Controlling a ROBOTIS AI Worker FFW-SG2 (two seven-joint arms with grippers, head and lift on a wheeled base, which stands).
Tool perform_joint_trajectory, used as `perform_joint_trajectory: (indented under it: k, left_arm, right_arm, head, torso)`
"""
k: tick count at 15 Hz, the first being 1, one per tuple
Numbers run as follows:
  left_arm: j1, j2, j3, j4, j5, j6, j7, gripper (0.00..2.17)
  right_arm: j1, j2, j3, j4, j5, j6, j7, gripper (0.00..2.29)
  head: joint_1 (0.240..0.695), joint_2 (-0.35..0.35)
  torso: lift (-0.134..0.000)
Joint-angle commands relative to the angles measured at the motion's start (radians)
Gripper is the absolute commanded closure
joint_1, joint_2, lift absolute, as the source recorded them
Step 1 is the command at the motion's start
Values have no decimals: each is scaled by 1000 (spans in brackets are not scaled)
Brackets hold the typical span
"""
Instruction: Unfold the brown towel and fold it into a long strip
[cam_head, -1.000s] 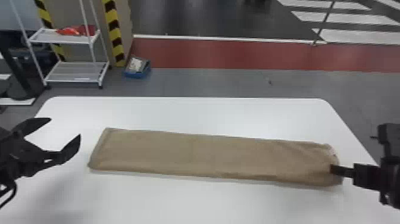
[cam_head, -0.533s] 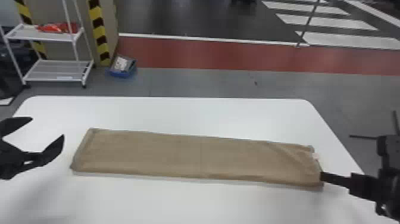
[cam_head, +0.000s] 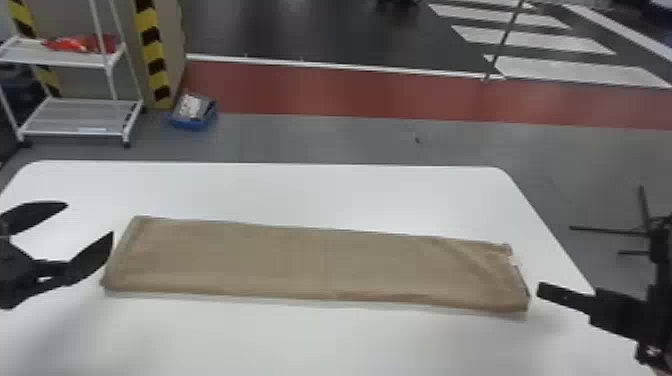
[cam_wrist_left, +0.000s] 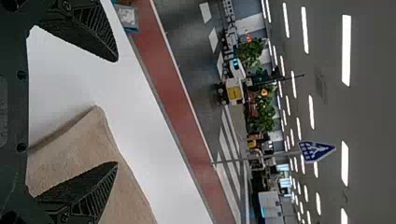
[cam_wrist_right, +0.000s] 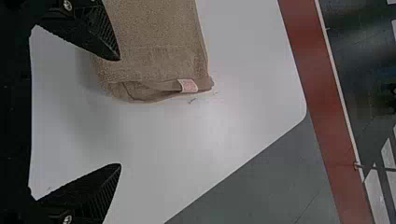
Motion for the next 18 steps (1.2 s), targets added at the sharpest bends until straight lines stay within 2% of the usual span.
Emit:
perform_joint_trajectory:
  k: [1,3,6,10,18]
  left_arm:
    - [8,-4,-50,-58,37,164,-8,144]
    - [7,-6,-91,-104,69,336,-6,147]
    - [-22,-6,-151,-143,69,578,41,171]
    - [-33,-7,-154,-130,48,624,119,205]
    - [-27,-12,-134,-136,45,624,156,205]
  right_arm:
    - [1,-1,-20,-11,-14,12,0,66]
    - [10,-4,-38,-17,-17,12,0,66]
    - [16,-9,-69,-23,-41,21,2,70]
    - [17,-17,-67,-25,-55,21,3,70]
    - [19,-27,-62,-25,-69,24,6,73]
  head:
    - [695,-209]
    - [695,-237]
    - [695,-296]
    - [695,-316]
    - [695,-287]
  torso:
    - [-115]
    - [-115]
    - [-115]
    - [-115]
    - [-115]
